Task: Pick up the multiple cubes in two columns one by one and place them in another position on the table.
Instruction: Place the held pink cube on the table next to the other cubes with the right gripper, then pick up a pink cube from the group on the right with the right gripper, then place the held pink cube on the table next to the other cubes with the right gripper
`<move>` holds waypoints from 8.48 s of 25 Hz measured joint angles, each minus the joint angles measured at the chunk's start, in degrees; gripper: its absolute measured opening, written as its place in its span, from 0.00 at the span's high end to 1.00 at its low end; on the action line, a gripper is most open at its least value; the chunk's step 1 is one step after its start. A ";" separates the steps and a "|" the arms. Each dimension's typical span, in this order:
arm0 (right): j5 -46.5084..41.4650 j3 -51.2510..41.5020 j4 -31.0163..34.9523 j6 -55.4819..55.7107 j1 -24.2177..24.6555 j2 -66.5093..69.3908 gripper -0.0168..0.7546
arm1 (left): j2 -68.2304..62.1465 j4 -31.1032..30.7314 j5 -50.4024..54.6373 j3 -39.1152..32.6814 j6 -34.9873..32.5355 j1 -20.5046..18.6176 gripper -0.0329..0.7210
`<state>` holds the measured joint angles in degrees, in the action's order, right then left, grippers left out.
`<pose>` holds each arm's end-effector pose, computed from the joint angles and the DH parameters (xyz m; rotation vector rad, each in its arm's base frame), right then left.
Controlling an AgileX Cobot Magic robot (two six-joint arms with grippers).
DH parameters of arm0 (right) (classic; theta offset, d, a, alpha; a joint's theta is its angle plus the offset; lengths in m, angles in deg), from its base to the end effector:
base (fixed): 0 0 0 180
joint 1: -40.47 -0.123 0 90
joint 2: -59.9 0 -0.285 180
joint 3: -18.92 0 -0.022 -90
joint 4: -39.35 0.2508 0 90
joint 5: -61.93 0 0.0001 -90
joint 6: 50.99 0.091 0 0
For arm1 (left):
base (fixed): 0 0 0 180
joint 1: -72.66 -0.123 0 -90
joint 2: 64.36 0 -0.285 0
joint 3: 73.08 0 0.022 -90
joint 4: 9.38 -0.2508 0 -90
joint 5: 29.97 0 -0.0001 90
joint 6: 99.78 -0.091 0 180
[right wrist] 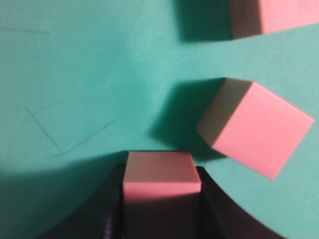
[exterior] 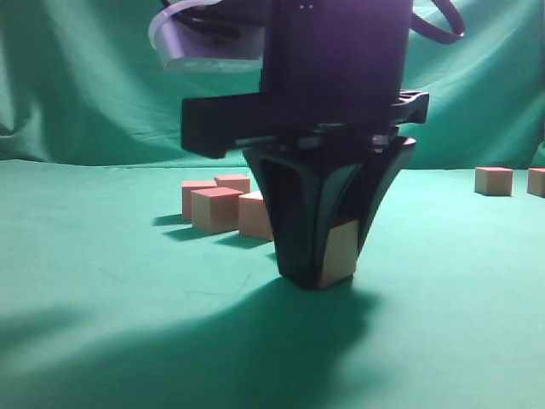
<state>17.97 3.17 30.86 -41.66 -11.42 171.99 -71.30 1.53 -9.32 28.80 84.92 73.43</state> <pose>0.2123 0.2555 0.1611 -1.2109 2.7036 -0.0330 0.0525 -0.0068 0.1768 -0.1807 1.8370 -0.2531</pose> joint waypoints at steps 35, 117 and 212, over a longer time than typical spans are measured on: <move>-5.29 0.67 -3.64 3.27 0.00 0.00 0.31 | 0.00 0.00 0.00 0.00 0.00 0.00 0.96; -11.49 45.86 0.20 1.80 45.33 25.22 0.62 | 0.00 0.00 0.00 0.00 0.00 0.00 0.96; -2.01 8.04 18.79 -39.76 2.15 0.80 0.62 | 0.00 0.00 0.00 0.00 0.00 0.00 0.96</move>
<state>15.96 11.21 49.64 -81.42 -9.27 172.79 -71.30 1.53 -9.32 28.80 84.92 73.43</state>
